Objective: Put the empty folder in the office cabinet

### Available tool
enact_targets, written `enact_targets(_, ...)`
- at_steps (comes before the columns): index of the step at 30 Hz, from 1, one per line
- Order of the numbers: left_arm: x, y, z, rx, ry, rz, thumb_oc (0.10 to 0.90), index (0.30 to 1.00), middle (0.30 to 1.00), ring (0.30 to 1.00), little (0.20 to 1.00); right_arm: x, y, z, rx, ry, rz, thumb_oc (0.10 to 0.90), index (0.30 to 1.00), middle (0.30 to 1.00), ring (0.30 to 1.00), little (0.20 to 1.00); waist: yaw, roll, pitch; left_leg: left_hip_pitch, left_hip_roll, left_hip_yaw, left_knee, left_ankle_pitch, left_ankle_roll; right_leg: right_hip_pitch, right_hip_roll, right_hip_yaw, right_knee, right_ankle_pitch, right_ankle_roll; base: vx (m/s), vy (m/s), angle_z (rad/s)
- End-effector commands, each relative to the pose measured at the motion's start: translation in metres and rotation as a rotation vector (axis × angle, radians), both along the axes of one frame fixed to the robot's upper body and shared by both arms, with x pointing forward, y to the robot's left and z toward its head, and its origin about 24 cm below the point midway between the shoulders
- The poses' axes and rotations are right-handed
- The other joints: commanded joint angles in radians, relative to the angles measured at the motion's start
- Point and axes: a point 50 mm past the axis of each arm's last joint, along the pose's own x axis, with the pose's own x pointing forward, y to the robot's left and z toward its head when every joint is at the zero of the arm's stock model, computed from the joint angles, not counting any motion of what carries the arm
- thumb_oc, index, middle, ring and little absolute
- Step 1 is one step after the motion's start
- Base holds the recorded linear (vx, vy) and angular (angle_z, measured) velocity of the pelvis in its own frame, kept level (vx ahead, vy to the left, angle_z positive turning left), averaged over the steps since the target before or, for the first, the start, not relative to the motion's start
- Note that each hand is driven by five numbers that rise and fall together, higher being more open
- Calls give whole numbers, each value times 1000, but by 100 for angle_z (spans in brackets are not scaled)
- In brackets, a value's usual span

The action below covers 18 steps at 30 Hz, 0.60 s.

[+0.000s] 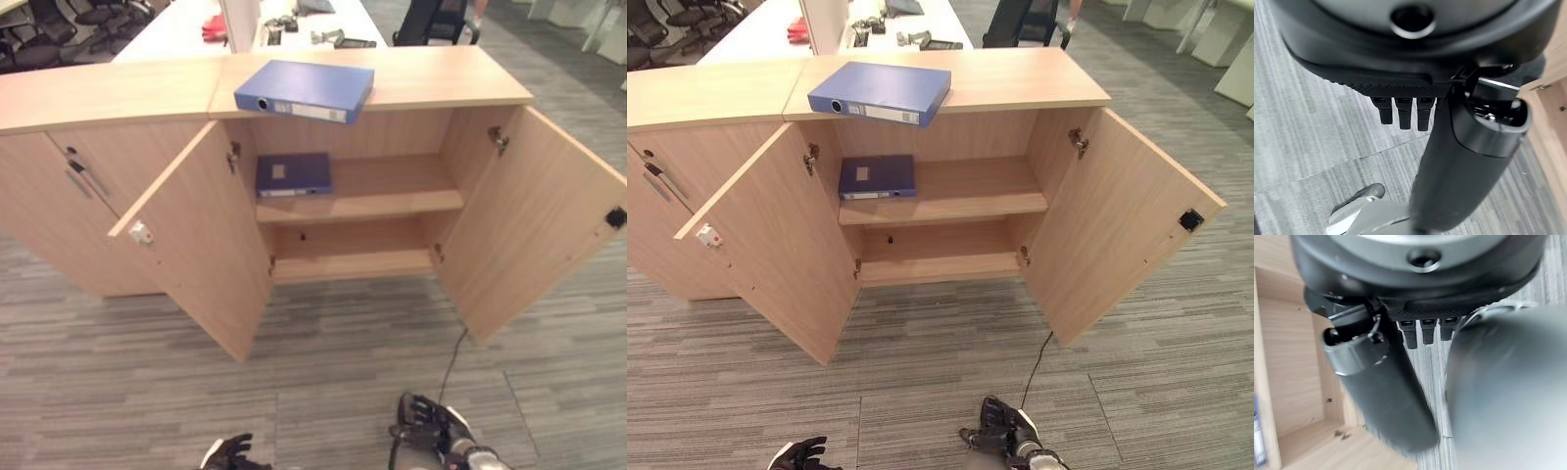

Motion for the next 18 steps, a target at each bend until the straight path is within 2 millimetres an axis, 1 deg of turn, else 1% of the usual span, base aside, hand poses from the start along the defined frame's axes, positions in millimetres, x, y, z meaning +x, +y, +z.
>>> enact_targets(1, 33, -1, 14, 8, -146, -68, 800, 900, 900, 900, 900, 19, -15, 14, -19, -95, -10, 800, 900, 900, 900, 900, -18, 14, -38, 226, 165, -16, -197, 61, -140, -57, -7, 59, 57, 42, 44, 253, -261, 54)
enact_targets(2, 33, -1, 14, 8, -146, -68, 800, 900, 900, 900, 900, 19, -15, 14, -19, -95, -10, 800, 900, 900, 900, 900, -18, 14, -38, 226, 165, -16, -197, 61, -140, -57, -7, 59, 57, 42, 44, 205, -261, 64)
enact_targets(4, 39, -9, 14, -16, -165, -76, 800, 900, 900, 900, 900, 21, -23, 17, -26, -110, -41, 800, 900, 900, 900, 900, -31, 43, -47, 190, 214, -36, -147, 152, -172, -60, 22, 49, 85, 14, 19, 205, -263, 42)
enact_targets(5, 45, -13, 16, -26, -180, -87, 800, 900, 900, 900, 900, 24, -27, 19, -31, -123, -51, 800, 900, 900, 900, 900, -31, 55, -47, 152, 240, -49, -90, 244, -193, -46, 41, 38, 96, -20, -9, 208, -249, 23)
enact_targets(6, 46, -13, 16, -26, -181, -87, 800, 900, 900, 900, 900, 25, -28, 19, -31, -123, -51, 800, 900, 900, 900, 900, -32, 56, -47, 150, 242, -51, -90, 245, -194, -47, 42, 35, 96, -21, -10, 132, -150, 16)
enact_targets(7, 46, -13, 16, -26, -181, -87, 800, 900, 900, 900, 900, 25, -28, 19, -31, -123, -51, 800, 900, 900, 900, 900, -33, 56, -47, 150, 242, -52, -90, 245, -194, -47, 42, 35, 96, -21, -10, 183, -209, 15)
enact_targets(8, 49, -15, 16, -29, -184, -93, 800, 900, 900, 900, 900, 25, -30, 19, -50, -114, -33, 800, 900, 900, 900, 900, -32, 55, -44, 123, 257, -78, -12, 350, -204, -2, 75, 32, 94, -57, -46, 260, -285, 12)
enact_targets(10, 50, -14, 17, -28, -183, -99, 800, 900, 900, 900, 900, 24, -30, 19, -52, -112, -18, 800, 900, 900, 900, 900, -26, 43, -39, 99, 258, -83, 78, 414, -197, 43, 103, 38, 83, -93, -74, 347, -404, 5)
enact_targets(11, 51, -13, 18, -26, -187, -100, 800, 900, 900, 900, 900, 20, -31, 19, -49, -107, -16, 800, 900, 900, 900, 900, -26, 19, -26, 60, 263, -79, 205, 460, -178, 90, 114, 53, 74, -121, -104, 270, -344, -10)
enact_targets(12, 51, -13, 18, -26, -186, -100, 800, 900, 900, 900, 900, 20, -31, 19, -48, -107, -16, 800, 900, 900, 900, 900, -27, 19, -26, 58, 262, -81, 209, 458, -178, 90, 113, 52, 75, -121, -104, 373, -503, -14)
enact_targets(13, 53, -12, 19, -21, -192, -104, 800, 900, 900, 900, 900, 14, -33, 17, -55, -84, -10, 800, 900, 900, 900, 900, -24, -15, -9, 10, 264, -52, 339, 495, -163, 128, 117, 76, 80, -148, -137, 178, -255, -8)
enact_targets(14, 53, -12, 19, -21, -192, -105, 800, 900, 900, 900, 900, 14, -33, 17, -54, -84, -11, 800, 900, 900, 900, 900, -24, -15, -7, 8, 265, -53, 346, 492, -163, 129, 117, 76, 82, -149, -137, 262, -356, -2)
enact_targets(15, 52, -11, 19, -13, -185, -104, 800, 900, 900, 900, 900, 12, -34, 16, -58, -70, -11, 800, 900, 900, 900, 900, -23, -27, -5, -2, 272, -24, 373, 487, -156, 143, 120, 75, 83, -159, -145, 244, -251, -18)
enact_targets(16, 51, -10, 18, -2, -180, -101, 800, 900, 900, 900, 900, 8, -37, 13, -72, -39, -12, 800, 900, 900, 900, 900, -6, -51, 2, -60, 247, -3, 425, 442, -142, 175, 121, 93, 83, -178, -152, 250, -244, -18)
enact_targets(17, 51, -10, 18, -2, -180, -102, 800, 900, 900, 900, 900, 8, -37, 13, -72, -39, -12, 800, 900, 900, 900, 900, -5, -49, 4, -61, 249, -3, 433, 436, -141, 175, 122, 93, 84, -180, -151, 347, -214, -28)
enact_targets(18, 50, -12, 18, -9, -178, -98, 800, 900, 900, 900, 900, 6, -37, 12, -77, -26, -10, 800, 900, 900, 900, 900, 15, -58, 5, -133, 213, 12, 419, 390, -132, 213, 131, 108, 76, -202, -155, 300, -75, -15)
